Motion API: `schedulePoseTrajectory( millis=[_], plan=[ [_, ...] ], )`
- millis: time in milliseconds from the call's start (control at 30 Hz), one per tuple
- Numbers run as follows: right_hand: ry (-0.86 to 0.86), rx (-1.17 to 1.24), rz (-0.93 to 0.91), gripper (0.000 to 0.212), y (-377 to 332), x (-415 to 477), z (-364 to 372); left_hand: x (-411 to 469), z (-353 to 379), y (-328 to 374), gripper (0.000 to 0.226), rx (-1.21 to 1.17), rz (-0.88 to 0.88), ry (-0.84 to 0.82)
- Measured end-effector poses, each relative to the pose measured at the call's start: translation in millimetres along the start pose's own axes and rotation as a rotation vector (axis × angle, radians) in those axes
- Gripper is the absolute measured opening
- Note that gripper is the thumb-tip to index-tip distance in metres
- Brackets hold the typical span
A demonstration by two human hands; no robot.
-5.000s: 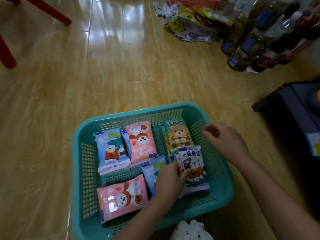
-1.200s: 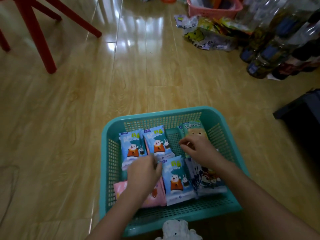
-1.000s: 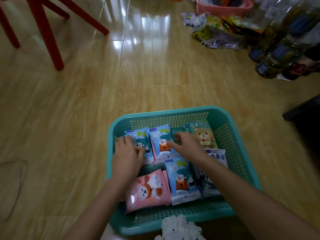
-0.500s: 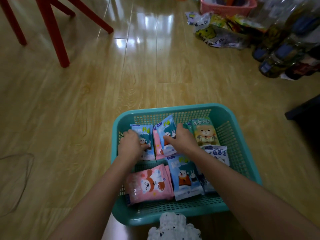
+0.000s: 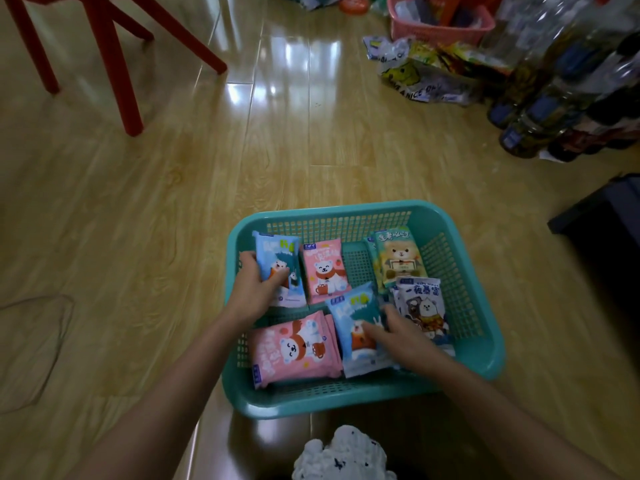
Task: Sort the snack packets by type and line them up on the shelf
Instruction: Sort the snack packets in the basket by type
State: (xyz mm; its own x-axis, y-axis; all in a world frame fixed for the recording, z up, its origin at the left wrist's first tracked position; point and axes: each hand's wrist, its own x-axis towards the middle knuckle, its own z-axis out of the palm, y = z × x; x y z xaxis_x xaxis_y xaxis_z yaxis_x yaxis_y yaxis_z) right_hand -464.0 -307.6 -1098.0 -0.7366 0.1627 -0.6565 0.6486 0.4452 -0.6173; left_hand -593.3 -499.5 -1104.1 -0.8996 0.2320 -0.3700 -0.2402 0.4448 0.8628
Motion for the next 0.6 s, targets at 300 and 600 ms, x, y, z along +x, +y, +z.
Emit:
schedulePoseTrajectory(
  millis=[300, 600],
  plan=[
    [0.221, -0.712, -0.013, 0.042, -2.8, 7.6, -1.0, -37.0, 26.1, 15.1, 0.011, -0.135, -0.147, -0.153],
    [0.384, -0.544, -0.034, 0.026, -7.4, 7.4, -50.0, -72.3, 76.9, -1.7, 0.017, -0.260, -0.154, -0.432]
  ],
)
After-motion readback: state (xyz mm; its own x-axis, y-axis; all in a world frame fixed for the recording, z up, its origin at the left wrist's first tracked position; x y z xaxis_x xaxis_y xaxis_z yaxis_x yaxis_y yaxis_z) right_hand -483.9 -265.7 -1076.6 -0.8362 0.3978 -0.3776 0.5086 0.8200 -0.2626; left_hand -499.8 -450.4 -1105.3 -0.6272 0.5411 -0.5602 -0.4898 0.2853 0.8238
